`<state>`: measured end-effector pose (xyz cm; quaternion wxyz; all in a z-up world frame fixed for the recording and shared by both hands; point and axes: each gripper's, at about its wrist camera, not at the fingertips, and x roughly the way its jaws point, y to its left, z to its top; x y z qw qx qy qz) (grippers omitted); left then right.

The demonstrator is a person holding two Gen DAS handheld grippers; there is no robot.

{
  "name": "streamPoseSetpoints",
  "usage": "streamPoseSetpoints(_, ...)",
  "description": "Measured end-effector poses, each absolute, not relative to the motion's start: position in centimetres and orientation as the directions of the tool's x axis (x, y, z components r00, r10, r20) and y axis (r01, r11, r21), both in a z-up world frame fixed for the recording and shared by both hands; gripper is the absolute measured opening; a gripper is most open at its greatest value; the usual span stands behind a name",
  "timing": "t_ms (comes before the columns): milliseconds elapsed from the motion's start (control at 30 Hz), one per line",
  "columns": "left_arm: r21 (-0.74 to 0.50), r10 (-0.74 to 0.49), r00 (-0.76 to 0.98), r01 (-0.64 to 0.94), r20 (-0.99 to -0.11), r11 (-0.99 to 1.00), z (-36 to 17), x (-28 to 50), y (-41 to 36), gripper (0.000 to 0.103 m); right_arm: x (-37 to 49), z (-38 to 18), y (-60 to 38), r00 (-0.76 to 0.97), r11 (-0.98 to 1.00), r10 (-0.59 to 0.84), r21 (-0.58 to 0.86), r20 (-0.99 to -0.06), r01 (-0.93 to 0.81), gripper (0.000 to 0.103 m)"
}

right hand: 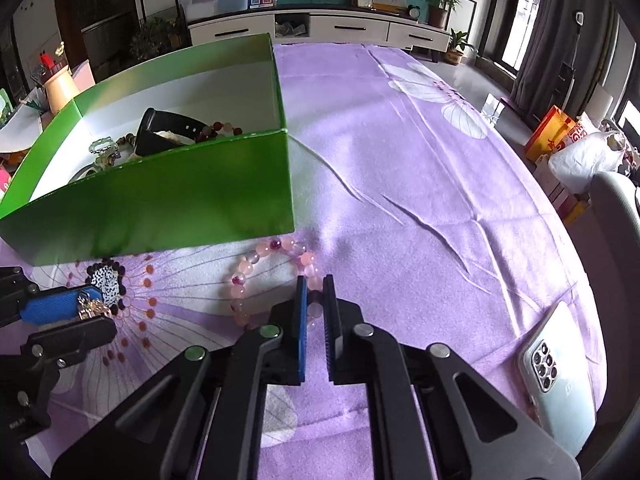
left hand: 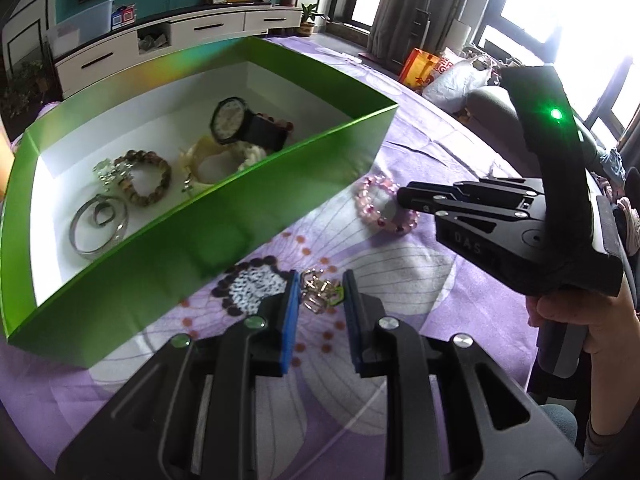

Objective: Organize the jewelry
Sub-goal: 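Grasp the small gold charm with the left gripper while the right gripper grasps the pink crystal bracelet, then carry the gold charm and pink bracelet over the green box with both grippers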

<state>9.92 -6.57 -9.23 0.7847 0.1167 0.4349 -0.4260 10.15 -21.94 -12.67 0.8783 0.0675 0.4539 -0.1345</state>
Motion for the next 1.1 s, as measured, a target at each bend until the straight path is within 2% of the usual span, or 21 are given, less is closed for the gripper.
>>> streamPoseSetpoints(400, -0.155, -0.544, 0.315, 0.743, -0.778, 0.651, -7.0, 11.1, -4.2, 0.021, 9.0, -8.6, -19.9, 0.623, 0.964, -0.177, -0.006, -0.762, 0.267, 0.007)
streamPoseSetpoints(1100, -0.128, -0.546, 0.400, 0.710, -0.736, 0.693, -0.2, 13.1, -2.8, 0.021, 7.5, 0.8, -17.6, 0.742, 0.970, -0.209, -0.039, -0.637, 0.240, 0.007)
